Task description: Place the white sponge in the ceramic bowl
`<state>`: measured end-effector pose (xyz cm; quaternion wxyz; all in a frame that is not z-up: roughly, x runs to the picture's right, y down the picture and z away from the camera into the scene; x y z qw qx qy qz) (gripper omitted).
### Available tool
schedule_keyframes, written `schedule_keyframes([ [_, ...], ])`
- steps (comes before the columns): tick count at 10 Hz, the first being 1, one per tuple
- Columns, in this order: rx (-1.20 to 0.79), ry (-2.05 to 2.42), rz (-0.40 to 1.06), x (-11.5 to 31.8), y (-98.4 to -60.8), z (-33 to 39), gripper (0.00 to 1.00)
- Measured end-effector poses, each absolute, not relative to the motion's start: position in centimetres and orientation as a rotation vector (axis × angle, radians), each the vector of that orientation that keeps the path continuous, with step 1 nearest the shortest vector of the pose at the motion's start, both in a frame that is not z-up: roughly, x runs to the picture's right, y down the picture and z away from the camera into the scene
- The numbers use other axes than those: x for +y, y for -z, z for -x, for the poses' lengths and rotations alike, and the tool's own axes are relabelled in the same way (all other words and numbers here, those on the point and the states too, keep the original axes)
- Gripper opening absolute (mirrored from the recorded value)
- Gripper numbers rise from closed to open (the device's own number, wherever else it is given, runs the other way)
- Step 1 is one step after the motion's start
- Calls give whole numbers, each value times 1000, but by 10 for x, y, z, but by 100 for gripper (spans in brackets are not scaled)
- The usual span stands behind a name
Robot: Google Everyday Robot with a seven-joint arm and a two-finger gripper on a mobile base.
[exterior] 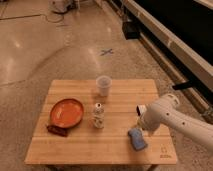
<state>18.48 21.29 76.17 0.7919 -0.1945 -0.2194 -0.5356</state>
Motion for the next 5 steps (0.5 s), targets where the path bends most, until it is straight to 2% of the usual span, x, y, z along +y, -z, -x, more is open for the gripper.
schedule_keyframes([
  [5, -485, 1391, 399, 226, -773, -188, 65],
])
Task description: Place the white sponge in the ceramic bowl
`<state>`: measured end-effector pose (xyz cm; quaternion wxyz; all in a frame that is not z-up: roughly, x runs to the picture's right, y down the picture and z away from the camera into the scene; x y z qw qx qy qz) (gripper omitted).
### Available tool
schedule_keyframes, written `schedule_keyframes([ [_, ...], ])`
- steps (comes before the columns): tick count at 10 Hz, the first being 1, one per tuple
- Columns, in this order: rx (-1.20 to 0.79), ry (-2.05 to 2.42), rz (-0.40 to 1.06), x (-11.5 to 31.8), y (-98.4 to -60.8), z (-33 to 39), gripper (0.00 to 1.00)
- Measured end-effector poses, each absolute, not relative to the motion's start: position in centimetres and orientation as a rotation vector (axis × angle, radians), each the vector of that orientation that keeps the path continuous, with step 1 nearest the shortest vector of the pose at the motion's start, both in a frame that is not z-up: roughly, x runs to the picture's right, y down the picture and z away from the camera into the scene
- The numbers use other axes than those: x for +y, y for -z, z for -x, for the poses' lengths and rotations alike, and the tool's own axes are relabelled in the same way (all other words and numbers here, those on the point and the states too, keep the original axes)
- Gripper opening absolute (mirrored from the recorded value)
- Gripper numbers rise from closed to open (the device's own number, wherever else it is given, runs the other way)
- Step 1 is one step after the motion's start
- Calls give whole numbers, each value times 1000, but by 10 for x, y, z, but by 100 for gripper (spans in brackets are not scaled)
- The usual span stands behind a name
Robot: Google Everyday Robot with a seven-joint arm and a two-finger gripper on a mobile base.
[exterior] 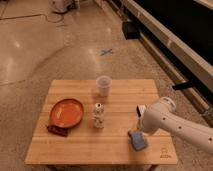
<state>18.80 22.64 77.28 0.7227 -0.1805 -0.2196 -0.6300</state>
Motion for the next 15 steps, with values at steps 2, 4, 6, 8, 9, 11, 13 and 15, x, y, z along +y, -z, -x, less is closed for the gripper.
schedule_keyframes([
  [2, -482, 1426, 409, 232, -782, -189, 65],
  [4, -488, 1445, 423, 240, -788, -186, 65],
  [6, -493, 1447, 439, 247, -791, -184, 65],
  [8, -502, 1450, 458, 257, -794, -180, 65],
  [9, -502, 1449, 464, 259, -794, -180, 62],
  [11, -497, 1432, 479, 261, -796, -177, 43],
  [13, -479, 1395, 491, 256, -794, -176, 24],
  [15, -465, 1333, 488, 242, -786, -169, 3],
])
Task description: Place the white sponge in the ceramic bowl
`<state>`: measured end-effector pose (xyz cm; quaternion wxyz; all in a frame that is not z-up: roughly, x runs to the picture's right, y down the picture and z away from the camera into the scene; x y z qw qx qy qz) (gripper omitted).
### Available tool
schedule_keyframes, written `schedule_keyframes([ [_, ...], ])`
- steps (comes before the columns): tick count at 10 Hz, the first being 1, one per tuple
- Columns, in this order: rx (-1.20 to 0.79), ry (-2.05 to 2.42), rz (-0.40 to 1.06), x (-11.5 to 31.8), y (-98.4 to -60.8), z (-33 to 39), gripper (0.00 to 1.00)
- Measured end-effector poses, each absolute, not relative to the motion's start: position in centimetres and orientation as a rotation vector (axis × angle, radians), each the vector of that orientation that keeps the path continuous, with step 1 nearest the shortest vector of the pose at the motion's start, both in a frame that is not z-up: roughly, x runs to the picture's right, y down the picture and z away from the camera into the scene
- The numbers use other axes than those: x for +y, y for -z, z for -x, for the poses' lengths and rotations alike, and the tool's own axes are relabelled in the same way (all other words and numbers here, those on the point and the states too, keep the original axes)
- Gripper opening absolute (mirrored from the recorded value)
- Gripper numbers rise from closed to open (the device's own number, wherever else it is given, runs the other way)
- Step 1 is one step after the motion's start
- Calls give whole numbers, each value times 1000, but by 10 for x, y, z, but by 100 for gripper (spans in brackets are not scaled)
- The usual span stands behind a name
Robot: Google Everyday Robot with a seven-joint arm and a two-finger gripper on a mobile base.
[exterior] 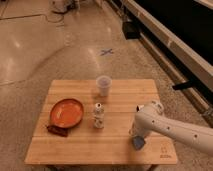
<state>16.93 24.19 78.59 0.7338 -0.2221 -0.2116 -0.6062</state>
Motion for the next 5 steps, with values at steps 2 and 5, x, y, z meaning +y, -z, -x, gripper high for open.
schedule_keyframes([
  [2, -455, 1276, 469, 225, -774, -162, 0],
  [5, -445, 1160, 432, 190, -754, -150, 0],
])
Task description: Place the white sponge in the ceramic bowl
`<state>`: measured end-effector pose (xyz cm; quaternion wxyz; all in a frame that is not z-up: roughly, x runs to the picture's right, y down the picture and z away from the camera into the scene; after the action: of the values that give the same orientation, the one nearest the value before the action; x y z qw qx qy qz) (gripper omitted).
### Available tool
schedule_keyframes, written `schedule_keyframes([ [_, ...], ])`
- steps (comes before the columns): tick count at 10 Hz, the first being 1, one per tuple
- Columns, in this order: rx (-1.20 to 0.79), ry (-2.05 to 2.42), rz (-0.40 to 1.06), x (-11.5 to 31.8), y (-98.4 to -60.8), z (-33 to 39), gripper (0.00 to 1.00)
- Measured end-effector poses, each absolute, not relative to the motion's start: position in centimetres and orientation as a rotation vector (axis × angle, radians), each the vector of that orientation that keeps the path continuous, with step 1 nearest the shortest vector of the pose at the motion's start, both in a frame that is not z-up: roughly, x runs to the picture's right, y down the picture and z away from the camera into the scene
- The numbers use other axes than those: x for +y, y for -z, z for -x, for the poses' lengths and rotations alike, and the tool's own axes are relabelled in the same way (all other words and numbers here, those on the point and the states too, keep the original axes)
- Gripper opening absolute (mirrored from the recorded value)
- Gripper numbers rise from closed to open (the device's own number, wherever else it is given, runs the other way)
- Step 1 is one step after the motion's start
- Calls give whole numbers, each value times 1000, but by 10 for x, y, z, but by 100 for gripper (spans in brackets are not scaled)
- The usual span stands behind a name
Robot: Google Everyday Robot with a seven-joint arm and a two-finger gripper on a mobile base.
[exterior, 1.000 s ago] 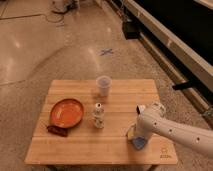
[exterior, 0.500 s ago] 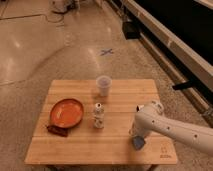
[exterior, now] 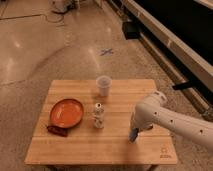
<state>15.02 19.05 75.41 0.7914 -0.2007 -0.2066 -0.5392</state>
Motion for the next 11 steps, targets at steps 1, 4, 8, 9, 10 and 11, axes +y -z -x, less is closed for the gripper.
schedule_keyframes([
  [1, -449, 1112, 418, 177, -745, -145, 0],
  [4, -458, 1046, 404, 164, -732, -141, 0],
  [8, -459, 1046, 403, 164, -732, -141, 0],
  [9, -459, 1047, 402, 164, -732, -140, 0],
  [10, -460, 1048, 400, 163, -732, -139, 0],
  [11, -454, 1066, 372, 149, -726, -132, 0],
])
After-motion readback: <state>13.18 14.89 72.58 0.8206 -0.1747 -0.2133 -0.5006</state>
